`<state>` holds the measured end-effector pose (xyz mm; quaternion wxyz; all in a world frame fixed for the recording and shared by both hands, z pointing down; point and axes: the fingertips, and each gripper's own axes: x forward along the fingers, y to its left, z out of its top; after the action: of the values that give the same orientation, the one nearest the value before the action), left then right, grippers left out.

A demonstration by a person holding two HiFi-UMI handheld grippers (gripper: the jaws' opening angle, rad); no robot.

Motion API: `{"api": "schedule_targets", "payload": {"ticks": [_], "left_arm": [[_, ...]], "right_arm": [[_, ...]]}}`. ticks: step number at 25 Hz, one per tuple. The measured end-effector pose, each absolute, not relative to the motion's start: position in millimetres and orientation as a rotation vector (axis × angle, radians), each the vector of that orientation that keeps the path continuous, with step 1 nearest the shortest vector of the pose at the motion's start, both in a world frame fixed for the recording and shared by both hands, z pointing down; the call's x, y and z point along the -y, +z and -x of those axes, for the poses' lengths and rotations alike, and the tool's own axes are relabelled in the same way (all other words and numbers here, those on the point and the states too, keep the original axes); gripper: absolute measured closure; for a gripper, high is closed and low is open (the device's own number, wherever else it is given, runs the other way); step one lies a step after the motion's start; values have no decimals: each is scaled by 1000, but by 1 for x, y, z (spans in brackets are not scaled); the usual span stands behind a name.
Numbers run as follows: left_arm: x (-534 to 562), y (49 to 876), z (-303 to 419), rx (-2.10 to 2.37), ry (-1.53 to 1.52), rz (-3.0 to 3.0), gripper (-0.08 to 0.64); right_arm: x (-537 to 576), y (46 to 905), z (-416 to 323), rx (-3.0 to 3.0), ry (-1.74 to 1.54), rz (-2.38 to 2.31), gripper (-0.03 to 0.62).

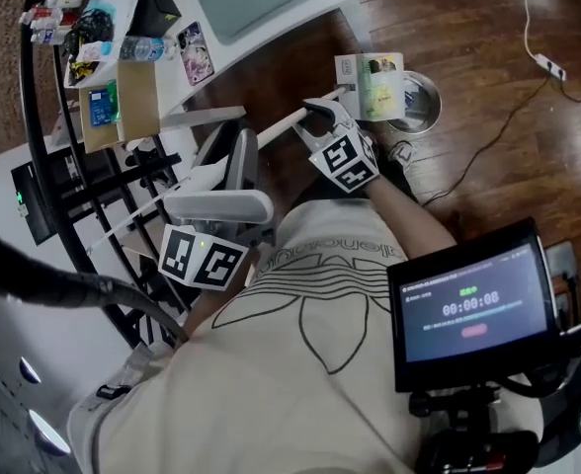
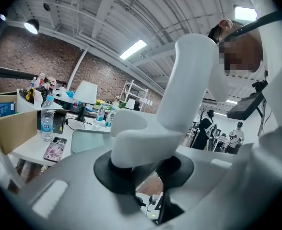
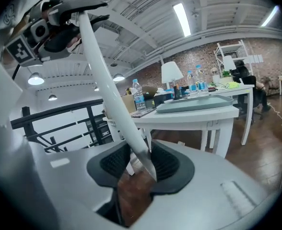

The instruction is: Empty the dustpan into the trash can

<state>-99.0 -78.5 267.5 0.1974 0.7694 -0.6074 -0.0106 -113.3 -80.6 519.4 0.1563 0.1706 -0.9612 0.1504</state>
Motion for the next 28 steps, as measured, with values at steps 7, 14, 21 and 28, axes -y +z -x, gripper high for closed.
{"api": "schedule_targets", "payload": {"ticks": [7, 14, 21, 28], "left_arm": [[77, 252, 79, 1688, -37, -2232, 459], [67, 260, 62, 1654, -3, -2276, 457], [63, 259, 42, 1664, 17, -2298, 457], [57, 254, 36, 1653, 68, -2393, 457]], "right_arm": [[82, 505, 98, 2795, 436, -560, 456], [87, 509, 87, 2811, 425, -610, 453], [82, 511, 75, 2803, 434, -583, 451], [91, 501, 83, 2834, 432, -607, 446]]}}
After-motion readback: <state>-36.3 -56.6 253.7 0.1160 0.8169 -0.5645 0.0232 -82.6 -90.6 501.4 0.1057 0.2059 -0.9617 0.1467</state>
